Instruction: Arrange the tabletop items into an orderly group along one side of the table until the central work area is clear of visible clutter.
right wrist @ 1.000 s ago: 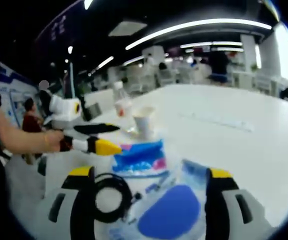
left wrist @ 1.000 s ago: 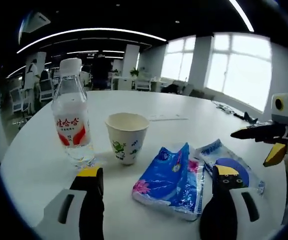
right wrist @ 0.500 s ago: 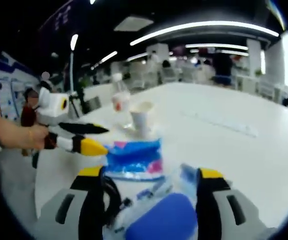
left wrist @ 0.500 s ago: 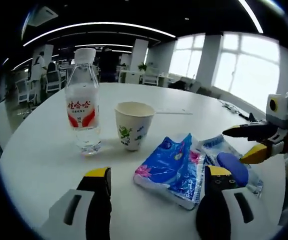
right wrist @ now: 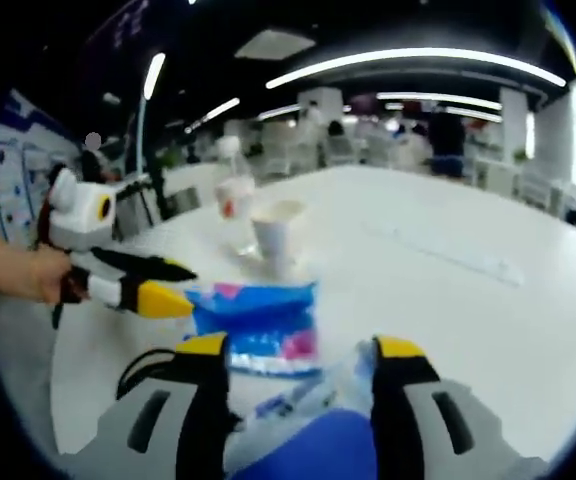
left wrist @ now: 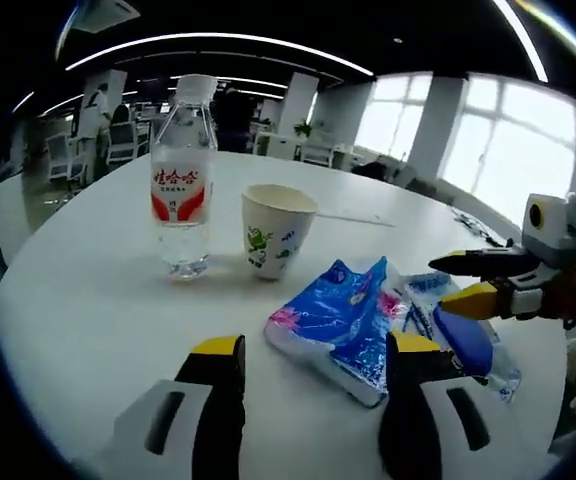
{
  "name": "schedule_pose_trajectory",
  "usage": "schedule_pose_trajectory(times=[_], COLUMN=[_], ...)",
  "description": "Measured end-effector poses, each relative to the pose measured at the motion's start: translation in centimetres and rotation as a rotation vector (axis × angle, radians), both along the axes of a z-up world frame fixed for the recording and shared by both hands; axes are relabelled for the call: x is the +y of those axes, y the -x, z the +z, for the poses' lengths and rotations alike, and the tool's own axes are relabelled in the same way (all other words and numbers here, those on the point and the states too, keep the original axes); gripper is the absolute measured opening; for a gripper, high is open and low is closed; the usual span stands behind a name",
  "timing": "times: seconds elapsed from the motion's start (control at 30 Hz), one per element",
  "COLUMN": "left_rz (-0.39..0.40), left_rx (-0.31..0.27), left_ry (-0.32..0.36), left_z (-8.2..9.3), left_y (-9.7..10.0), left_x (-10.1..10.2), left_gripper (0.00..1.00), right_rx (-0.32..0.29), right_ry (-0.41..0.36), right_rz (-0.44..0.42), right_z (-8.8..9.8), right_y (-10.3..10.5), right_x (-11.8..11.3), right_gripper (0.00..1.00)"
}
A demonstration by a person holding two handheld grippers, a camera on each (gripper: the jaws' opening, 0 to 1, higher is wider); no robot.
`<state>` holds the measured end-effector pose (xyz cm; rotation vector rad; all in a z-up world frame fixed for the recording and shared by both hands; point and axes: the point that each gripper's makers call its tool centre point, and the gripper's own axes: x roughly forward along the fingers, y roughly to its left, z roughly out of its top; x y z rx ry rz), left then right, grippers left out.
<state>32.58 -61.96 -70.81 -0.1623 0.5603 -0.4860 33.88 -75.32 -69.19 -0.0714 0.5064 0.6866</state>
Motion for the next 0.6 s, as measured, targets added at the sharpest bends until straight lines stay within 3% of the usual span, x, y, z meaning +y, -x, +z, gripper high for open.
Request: schedule_pose_trajectory(times=[0.37,0.6], left_rz=[0.053,0.04], left_rx=[0.069,0.092], left_ry=[0.027,0.034], left_z=[-1.1,-1.3], left_y=[1.4,2.1], left_x=[-0.7,-1.5], left_gripper=[0.44,0.36], right_rx=[0.025,0.03], right_ry=[-0.006,0.003], right_rz=[-0.002,-0.002], right_z=[-1.5,-2.1], right_y=[-0.9,-1.2], right_x=[1.0,1.5], right_gripper=[0.42,0.33])
